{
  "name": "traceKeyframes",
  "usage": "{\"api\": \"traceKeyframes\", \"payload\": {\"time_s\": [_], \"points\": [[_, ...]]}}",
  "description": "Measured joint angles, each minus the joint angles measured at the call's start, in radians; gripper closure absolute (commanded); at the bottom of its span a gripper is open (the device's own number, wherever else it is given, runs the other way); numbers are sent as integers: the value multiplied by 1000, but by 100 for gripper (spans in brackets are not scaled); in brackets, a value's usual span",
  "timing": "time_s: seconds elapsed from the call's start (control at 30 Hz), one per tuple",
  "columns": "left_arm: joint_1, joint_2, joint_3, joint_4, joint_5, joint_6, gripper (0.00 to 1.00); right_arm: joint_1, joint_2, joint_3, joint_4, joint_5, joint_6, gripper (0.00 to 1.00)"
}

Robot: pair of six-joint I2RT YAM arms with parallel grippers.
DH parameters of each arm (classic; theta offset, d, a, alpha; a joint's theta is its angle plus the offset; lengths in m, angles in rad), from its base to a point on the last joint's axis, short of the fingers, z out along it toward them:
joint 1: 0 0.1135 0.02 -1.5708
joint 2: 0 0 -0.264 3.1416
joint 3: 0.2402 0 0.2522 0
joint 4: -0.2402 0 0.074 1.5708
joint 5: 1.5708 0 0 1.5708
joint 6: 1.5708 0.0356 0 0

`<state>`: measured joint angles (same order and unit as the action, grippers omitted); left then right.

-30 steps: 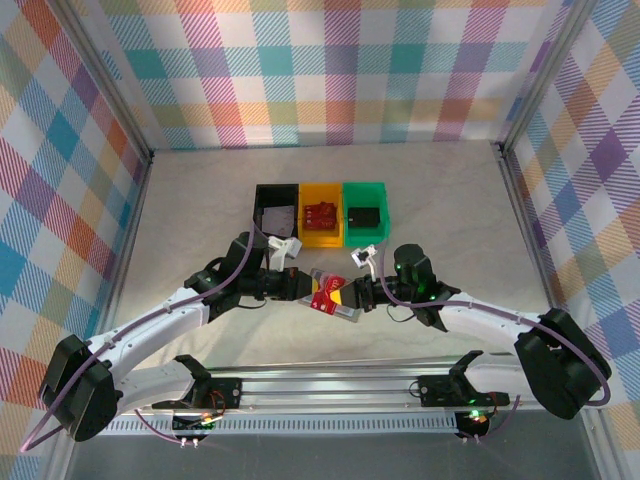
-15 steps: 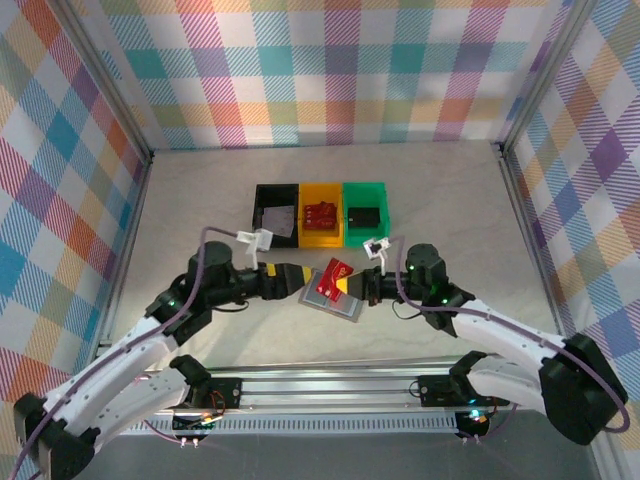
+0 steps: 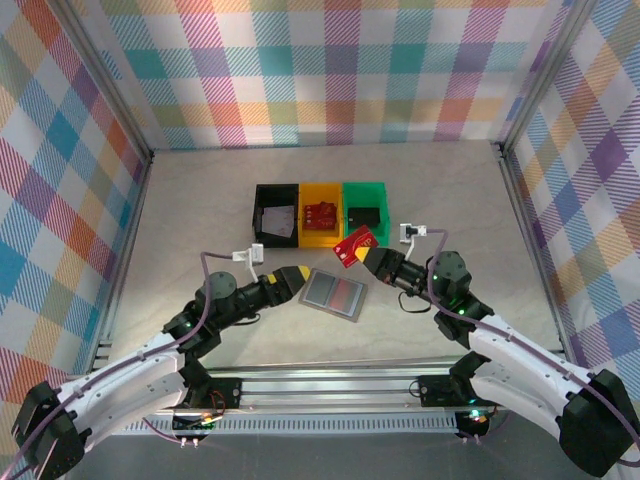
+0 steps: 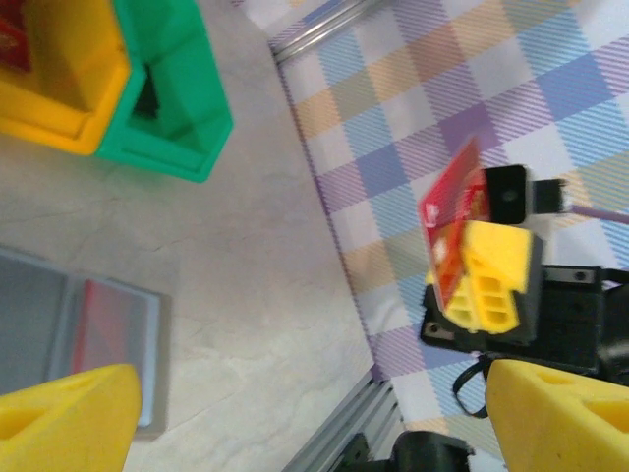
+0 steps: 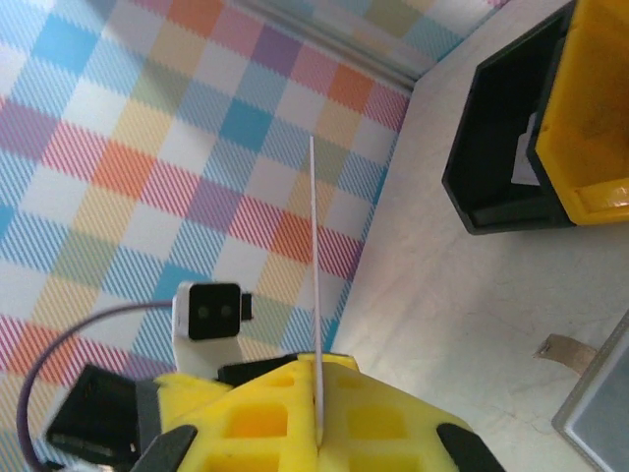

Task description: Take the credit cards out of the card holder

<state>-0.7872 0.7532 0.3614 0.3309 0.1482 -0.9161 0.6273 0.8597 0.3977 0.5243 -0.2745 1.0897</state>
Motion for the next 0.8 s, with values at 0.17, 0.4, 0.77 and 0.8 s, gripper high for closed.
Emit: {"api": "traceKeyframes", "payload": {"time_s": [0.17,0.4,0.77,0.8], "points": [[-64,106,0,171,-73,-15,12,2,-11,-5,18,58,82,100],[-130,278,14,351,-148,-46,20,29,-23,-8,37,107,131,100],[-146,510,87,621,-188,-122,26,74,-19,-13,43,163,145,100],[-148,529,91,652,-188,-128,26,75,-19,-13,43,165,145,100]]}}
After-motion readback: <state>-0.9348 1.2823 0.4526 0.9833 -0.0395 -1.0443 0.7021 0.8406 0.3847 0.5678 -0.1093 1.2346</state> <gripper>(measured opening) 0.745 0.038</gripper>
